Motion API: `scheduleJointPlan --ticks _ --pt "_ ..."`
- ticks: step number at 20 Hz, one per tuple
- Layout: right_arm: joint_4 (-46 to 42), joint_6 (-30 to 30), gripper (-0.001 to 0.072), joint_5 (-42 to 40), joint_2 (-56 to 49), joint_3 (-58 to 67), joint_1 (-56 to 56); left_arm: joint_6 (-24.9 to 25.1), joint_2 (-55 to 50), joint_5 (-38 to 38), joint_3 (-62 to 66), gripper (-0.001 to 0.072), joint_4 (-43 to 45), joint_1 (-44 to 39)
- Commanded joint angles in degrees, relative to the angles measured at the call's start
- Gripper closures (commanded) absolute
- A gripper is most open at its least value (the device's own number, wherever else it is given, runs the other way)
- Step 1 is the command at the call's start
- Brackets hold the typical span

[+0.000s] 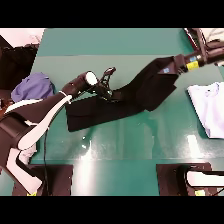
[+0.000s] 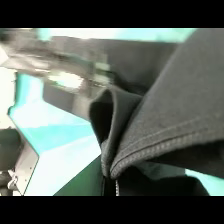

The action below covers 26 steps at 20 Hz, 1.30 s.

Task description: Fold the shirts.

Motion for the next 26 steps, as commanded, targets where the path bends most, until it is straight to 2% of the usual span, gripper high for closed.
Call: scheduleJointPlan --ticks 1,5,9,15,21,24,25,26 --pt "-0.07 2.82 0.0698 -1.31 -0.83 6.91 8.2 0.07 -2.89 2.1 2.49 0.0685 -0.15 -0.79" --pt "-0.07 3.48 0.0698 -0.22 -5.68 14.19 13.92 0.09 -2.91 2.54 2.49 0.0685 1.05 -0.76" --pt "-0.07 3.8 0.0698 1.44 -10.38 19.41 17.9 -0.39 -1.46 -2.62 2.67 0.0685 2.01 3.02" --pt "-0.11 3.72 0.0698 0.31 -14.21 20.17 24.96 0.28 12.9 -13.4 2.67 0.0685 17.77 14.82" --pt "-0.2 -1.36 0.0697 -7.98 -21.0 20.17 36.87 2.86 29.11 -22.38 2.67 0.0684 24.83 28.3" --pt "-2.99 -3.63 0.0692 -18.36 -25.9 20.17 44.59 2.91 33.77 -22.45 2.67 0.0684 24.76 31.98" --pt "-2.86 -5.42 0.0652 -22.69 -27.34 20.17 47.17 2.93 34.56 -22.43 2.67 0.0684 24.81 32.17" --pt "-2.73 -7.89 0.0399 -28.2 -28.5 20.2 49.92 2.93 34.93 -22.45 2.67 0.0684 24.57 32.17"
